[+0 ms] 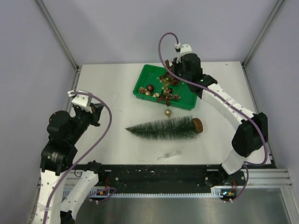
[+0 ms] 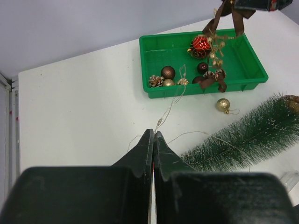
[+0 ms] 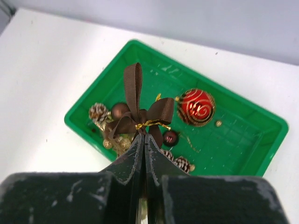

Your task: Decorate the small christmas tree

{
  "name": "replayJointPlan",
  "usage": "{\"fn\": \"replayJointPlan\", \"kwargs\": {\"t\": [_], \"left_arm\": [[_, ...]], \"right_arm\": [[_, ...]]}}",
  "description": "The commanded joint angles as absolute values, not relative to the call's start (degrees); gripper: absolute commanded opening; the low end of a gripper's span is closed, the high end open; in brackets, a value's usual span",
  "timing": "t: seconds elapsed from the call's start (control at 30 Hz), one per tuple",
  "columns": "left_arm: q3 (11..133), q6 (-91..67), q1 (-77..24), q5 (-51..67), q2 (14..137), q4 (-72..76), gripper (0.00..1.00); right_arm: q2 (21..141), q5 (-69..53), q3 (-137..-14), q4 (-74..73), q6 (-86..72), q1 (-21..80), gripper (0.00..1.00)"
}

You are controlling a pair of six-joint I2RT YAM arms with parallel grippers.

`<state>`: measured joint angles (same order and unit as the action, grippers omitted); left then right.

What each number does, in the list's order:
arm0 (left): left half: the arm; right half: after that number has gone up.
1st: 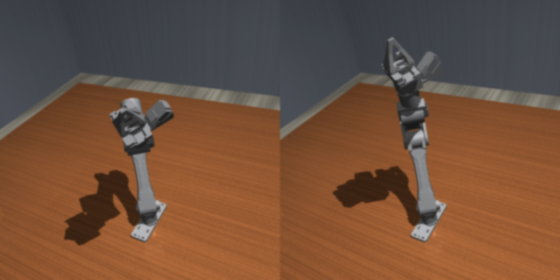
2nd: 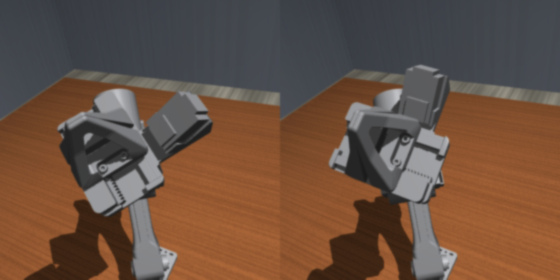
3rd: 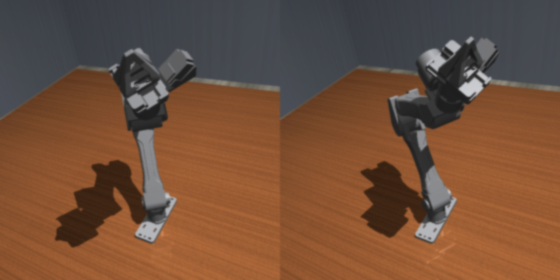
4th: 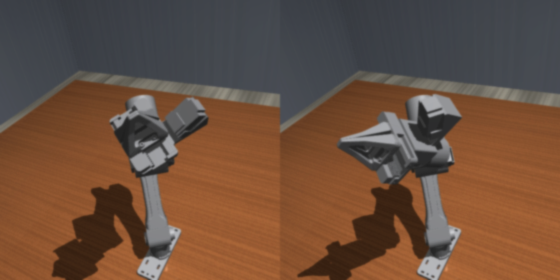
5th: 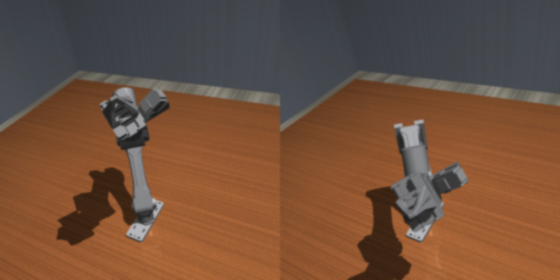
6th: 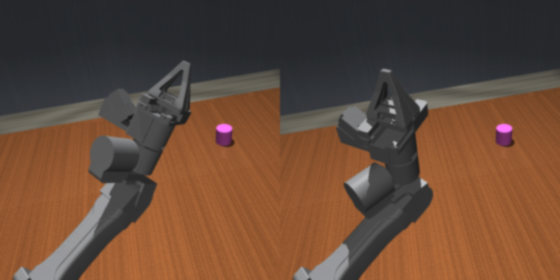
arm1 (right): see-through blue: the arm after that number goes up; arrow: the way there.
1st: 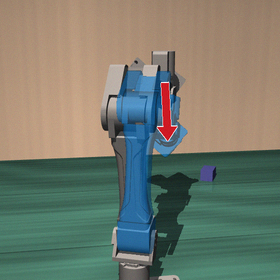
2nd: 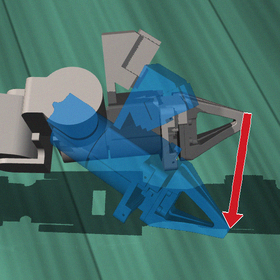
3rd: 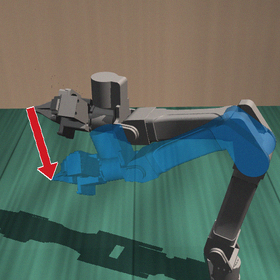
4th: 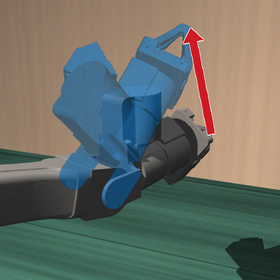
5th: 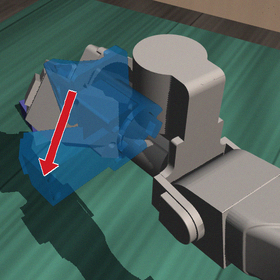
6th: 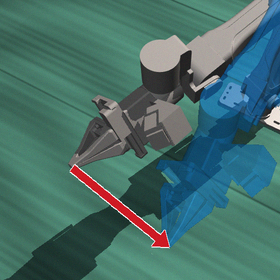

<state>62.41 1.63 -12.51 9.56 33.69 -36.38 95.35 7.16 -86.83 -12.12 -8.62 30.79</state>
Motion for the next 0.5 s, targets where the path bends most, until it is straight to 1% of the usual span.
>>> {"fn": "replayJointPlan", "kwargs": {"t": [0.0,0.17,0.3,0.33,0.37,0.4,0.43,0.47], "left_arm": [[62.49,2.46,-12.3,9.4,33.13,-33.31,0.01],[62.32,2.64,-12.3,9.14,33.05,-33.31,0.01],[61.88,2.64,-12.3,9.32,32.78,-33.14,0.01],[61.96,2.55,-12.3,9.32,32.87,-33.13,0.01],[61.96,2.46,-12.3,9.4,32.7,-33.13,0.01],[61.96,2.46,-12.3,9.49,32.78,-33.13,0.01],[62.05,2.55,-12.3,9.49,32.7,-33.13,0.01],[62.05,2.46,-12.3,9.49,32.61,-33.13,0.01]], "right_arm": [[92.72,6.68,-92.89,-8.44,-10.72,27.17,0.0],[94.39,7.2,-96.85,-9.4,-12.83,23.65,0.0],[96.85,8.78,-98.0,-11.77,-12.92,22.85,0.0],[97.64,8.96,-98.09,-12.91,-12.92,22.76,0.04],[98.43,8.88,-97.82,-14.14,-13.09,22.76,0.18],[98.7,8.7,-97.47,-15.37,-13.1,22.94,0.38],[98.88,8.7,-96.6,-16.51,-13.53,22.85,0.55],[98.53,9.22,-95.29,-16.87,-13.45,23.11,0.66]]}}
